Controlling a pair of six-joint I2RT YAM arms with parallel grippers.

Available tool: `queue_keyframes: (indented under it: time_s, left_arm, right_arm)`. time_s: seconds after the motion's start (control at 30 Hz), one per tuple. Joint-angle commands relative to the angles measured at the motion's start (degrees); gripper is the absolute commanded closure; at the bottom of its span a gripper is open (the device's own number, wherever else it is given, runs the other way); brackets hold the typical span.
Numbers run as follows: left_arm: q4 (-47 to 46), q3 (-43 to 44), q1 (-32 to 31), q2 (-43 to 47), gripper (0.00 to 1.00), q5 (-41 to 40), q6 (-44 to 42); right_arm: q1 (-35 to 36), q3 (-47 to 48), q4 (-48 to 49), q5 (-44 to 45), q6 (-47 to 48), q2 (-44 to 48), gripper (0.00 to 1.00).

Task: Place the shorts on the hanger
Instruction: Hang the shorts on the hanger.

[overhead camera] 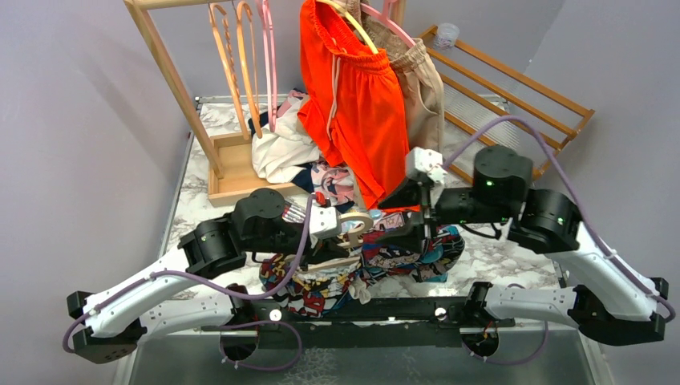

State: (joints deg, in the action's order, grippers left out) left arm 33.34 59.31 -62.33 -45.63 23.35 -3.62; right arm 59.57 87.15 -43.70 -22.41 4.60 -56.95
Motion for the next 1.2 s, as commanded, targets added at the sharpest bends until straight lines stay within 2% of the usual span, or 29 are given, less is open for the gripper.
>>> queue_keyframes:
  time_s: [0.0,0.33,0.43,0.5,0.6,0.73,0.77,0.87,0.97,1.07,1.17]
  left_arm:
    - [-3.65,4.7,0.02,-1.06,1.0,5.73,-2.26]
    - [-3.6,6.91,0.01,-4.56,1.0,6.96,-4.21]
    - [-3.55,7.75,0.02,-5.77,1.0,6.92,-4.65]
    - [-3.57,8.38,0.05,-6.59,1.0,6.65,-4.89]
    - [-3.65,9.35,0.01,-7.61,1.0,6.14,-5.19]
    - [-3.64,10.52,0.01,-8.11,1.0,2.69,-4.98]
    - [-3.67,10.69,0.01,-7.94,0.97,1.54,-4.8]
    - [-3.66,10.89,0.01,-6.69,0.65,-0.47,-4.69]
    - [-3.55,10.97,0.01,-4.74,0.47,-2.18,-4.49]
    - [-3.57,11.09,0.01,-2.24,0.39,-4.11,-4.48]
    - [-3.59,11.08,0.01,0.87,0.38,-7.29,-3.94]
  right_arm:
    - [0.19,-1.55,4.52,-10.54,-0.29,-0.88,0.31]
    - [0.19,-5.76,9.89,-9.32,-2.44,-1.54,0.34]
    - [0.11,-5.79,10.32,-9.41,-2.64,-2.51,0.4]
    - [0.17,-5.68,10.11,-9.6,-2.63,-3.14,0.49]
    - [0.17,-6.29,10.76,-9.54,-2.91,-3.23,0.67]
    - [0.15,-10.57,15.9,-7.4,-4.9,-0.47,0.98]
    - [0.12,-11.64,17.6,-6.52,-5.4,0.54,0.99]
    - [0.18,-13.54,20.59,-3.74,-6.0,2.76,0.99]
    - [0.18,-14.18,22.39,-1.46,-6.17,4.54,0.99]
    - [0.19,-14.44,23.27,-0.18,-6.18,5.71,0.99]
    - [0.17,-14.56,23.16,1.02,-6.08,6.58,0.99]
